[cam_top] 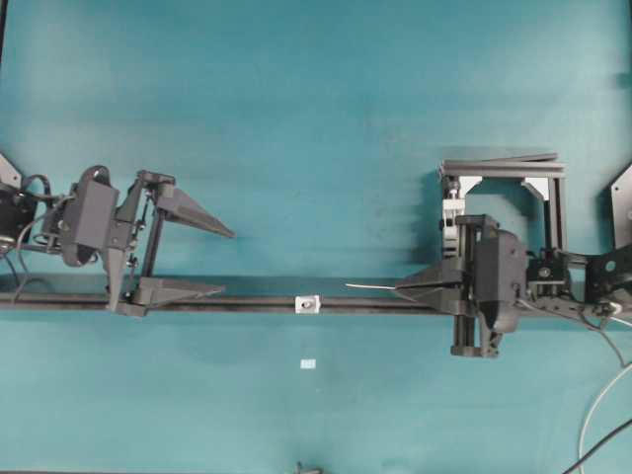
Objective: Insert the wire through the hole in the metal fitting marked with a red label.
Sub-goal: 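Carry the wire down along the rail toward the white bracket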
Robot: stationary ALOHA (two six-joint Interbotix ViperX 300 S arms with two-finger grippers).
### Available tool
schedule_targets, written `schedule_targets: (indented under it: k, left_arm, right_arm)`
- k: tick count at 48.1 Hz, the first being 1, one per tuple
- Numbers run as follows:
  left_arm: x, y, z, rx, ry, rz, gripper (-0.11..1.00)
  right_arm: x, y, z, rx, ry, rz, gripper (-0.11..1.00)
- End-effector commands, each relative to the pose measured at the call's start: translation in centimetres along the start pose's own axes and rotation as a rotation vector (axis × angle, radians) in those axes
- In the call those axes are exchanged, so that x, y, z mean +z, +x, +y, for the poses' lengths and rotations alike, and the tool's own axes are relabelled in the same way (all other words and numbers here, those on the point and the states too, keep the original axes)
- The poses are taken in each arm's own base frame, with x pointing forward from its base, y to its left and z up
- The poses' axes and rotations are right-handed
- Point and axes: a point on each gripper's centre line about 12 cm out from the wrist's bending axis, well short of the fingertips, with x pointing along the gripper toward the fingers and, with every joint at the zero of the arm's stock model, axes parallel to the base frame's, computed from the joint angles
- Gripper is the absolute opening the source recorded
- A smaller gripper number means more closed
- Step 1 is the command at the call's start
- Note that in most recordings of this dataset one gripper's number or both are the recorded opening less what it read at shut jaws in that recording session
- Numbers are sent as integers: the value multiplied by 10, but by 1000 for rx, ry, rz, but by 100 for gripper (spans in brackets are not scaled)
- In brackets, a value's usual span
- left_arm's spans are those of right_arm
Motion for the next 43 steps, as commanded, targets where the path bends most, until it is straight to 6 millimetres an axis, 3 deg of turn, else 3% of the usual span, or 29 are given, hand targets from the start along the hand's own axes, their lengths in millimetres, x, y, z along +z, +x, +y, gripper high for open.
schedule_targets:
  k: [1,13,43]
  left_arm:
    - [4,6,-5,-14,4,-30,52]
    - [-2,16,-9,-24,8,-22,51]
    - [-3,16,-9,-24,9,-17,51]
  right_arm:
    - [6,3,8,14,5,-24,0]
    - [1,7,14,16,9,-29,0]
    - [-10,12,24,-13,19,-72,0]
